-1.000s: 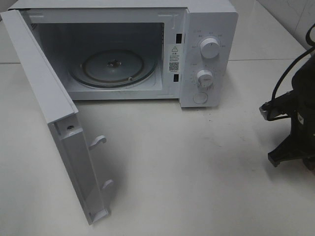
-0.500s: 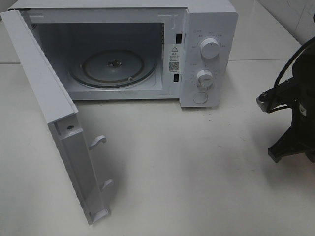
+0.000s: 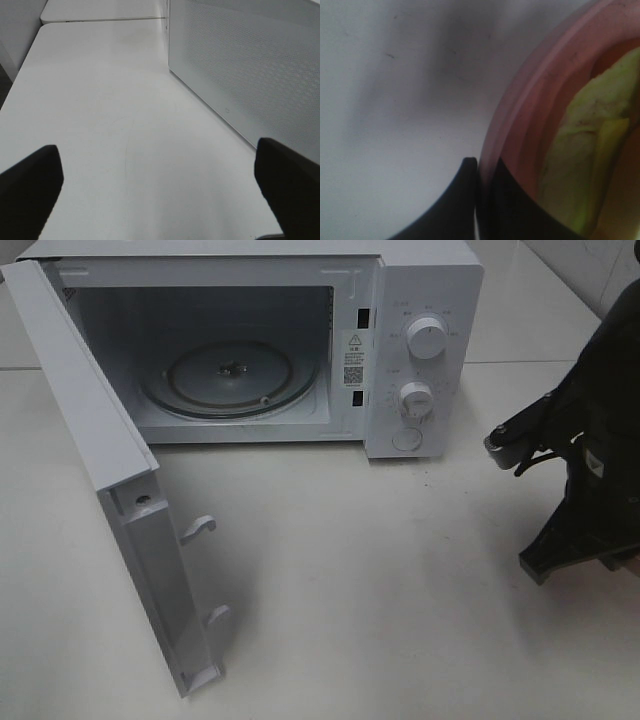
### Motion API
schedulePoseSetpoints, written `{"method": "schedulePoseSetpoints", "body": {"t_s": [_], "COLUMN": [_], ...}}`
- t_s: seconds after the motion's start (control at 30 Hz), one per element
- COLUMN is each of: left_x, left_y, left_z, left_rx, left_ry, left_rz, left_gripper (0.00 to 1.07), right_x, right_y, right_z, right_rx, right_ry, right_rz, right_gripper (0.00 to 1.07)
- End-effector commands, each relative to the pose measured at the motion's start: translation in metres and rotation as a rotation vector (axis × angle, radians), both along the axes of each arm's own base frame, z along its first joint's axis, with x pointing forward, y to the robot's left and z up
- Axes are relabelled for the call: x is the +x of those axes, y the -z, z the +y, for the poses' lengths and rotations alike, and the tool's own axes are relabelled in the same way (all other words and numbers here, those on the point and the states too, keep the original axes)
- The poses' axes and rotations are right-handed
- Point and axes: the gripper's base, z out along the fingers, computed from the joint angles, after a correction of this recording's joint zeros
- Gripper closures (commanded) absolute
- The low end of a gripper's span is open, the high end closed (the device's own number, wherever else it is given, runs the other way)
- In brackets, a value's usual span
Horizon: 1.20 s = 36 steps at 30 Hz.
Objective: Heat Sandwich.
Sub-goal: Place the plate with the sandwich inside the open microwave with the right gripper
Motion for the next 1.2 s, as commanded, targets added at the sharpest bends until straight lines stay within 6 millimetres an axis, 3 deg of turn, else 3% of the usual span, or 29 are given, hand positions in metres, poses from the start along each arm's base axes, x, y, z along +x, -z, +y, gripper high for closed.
{"method": "schedulePoseSetpoints", "body": {"t_s": [0.03, 0.7, 1.2], "left_x": [-0.004, -0.004, -0.004], "left_y": [0.001, 0.001, 0.001], "left_z": [0.000, 0.000, 0.000], "left_rx": [-0.005, -0.005, -0.005], "left_ry": [0.001, 0.001, 0.001], "left_rz": [-0.025, -0.025, -0.025], "left_gripper": [0.07, 0.07, 0.07], "right_x": [-0.010, -0.058, -0.095], "right_y": [-0.010, -0.034, -0.034], "right_z": [0.011, 0.061, 0.095], "right_rx": [-0.025, 0.010, -0.018], "right_ry": [-0.063, -0.333, -0.731], "right_rz": [-0.006, -0.052, 0.015], "right_gripper": [1.07, 1.07, 1.07]}}
